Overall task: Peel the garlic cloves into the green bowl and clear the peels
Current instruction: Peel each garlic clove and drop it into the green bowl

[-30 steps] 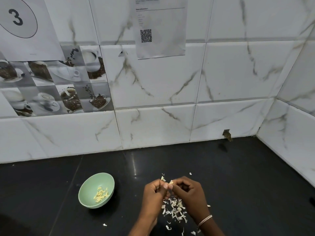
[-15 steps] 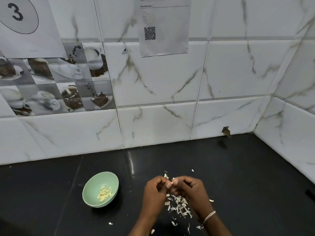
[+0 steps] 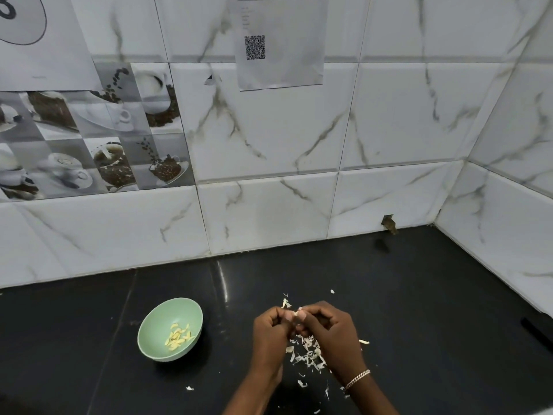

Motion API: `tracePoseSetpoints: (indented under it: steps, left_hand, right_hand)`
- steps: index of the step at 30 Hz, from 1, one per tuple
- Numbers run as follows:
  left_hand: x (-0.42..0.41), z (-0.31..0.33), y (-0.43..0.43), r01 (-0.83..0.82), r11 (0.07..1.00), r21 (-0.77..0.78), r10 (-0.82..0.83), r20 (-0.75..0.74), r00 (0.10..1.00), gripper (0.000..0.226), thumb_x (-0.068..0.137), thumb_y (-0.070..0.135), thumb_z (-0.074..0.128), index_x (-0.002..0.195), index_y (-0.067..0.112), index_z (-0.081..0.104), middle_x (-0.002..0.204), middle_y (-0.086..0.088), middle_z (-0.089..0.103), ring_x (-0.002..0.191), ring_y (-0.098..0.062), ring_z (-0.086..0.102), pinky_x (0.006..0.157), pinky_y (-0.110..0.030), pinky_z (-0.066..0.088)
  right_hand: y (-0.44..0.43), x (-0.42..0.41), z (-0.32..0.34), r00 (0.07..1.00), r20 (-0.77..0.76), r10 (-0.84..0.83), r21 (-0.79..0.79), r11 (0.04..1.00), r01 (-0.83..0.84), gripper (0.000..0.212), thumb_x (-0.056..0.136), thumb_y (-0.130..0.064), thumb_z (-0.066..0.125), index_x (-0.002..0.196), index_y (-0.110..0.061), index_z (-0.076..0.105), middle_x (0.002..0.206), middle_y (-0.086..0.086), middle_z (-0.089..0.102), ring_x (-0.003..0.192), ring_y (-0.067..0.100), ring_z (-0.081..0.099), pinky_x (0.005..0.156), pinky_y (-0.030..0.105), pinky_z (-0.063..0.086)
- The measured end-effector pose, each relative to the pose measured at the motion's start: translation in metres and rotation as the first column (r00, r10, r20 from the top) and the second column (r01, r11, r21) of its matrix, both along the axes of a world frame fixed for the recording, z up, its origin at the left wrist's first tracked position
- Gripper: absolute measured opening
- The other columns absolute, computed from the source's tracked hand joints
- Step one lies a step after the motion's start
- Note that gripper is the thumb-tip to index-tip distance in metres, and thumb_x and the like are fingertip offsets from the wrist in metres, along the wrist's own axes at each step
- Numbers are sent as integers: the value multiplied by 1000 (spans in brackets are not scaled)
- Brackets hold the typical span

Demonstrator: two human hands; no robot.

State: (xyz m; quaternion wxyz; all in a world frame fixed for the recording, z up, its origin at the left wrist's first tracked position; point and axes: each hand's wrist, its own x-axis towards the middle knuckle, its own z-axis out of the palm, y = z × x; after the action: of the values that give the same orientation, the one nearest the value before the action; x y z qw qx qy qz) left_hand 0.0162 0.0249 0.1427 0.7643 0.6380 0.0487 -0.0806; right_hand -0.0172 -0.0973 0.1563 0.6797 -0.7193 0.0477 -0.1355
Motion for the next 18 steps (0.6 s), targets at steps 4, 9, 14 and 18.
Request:
tracePoseSetpoints:
  steps: [4, 9, 14, 18]
  left_hand:
    - [2, -2, -7, -97, 981, 170, 86, 71, 994, 26, 90, -3, 64, 65, 5, 62, 61, -7, 65, 59, -13, 57, 57, -26, 50]
    - [2, -1, -12, -211, 869, 447, 63, 323, 944, 30, 85, 1, 67, 61, 11, 52, 58, -3, 61, 53, -6, 52, 49, -18, 39]
    - [1, 0, -16, -104, 916, 388, -22, 306, 952, 30, 87, -6, 61, 63, 12, 58, 60, -1, 64, 55, -8, 57, 54, -21, 47]
    - [-1, -3, -24, -84, 986, 144, 69, 107, 992, 29, 91, -11, 52, 65, 1, 57, 59, -11, 61, 53, -20, 54, 53, -35, 48]
  right_hand:
    - [-3, 2, -8, 987, 139, -78, -299, 947, 117, 12, 88, -7, 75, 82, -17, 73, 78, -5, 72, 73, 12, 71, 65, 20, 54]
    - [-9, 8, -11, 994, -15, -107, -202, 974, 102, 14, 94, -9, 67, 80, -10, 69, 71, 4, 72, 64, 16, 71, 62, 32, 58]
    - [-16, 8, -5, 970, -191, 150, 441, 896, -51, 22, 96, -3, 54, 84, 13, 63, 72, 21, 58, 63, 24, 58, 57, 29, 49]
    - [-18, 6, -5, 970, -179, 162, 386, 919, -82, 23, 97, -1, 54, 79, 4, 67, 70, 19, 61, 62, 24, 59, 58, 30, 49]
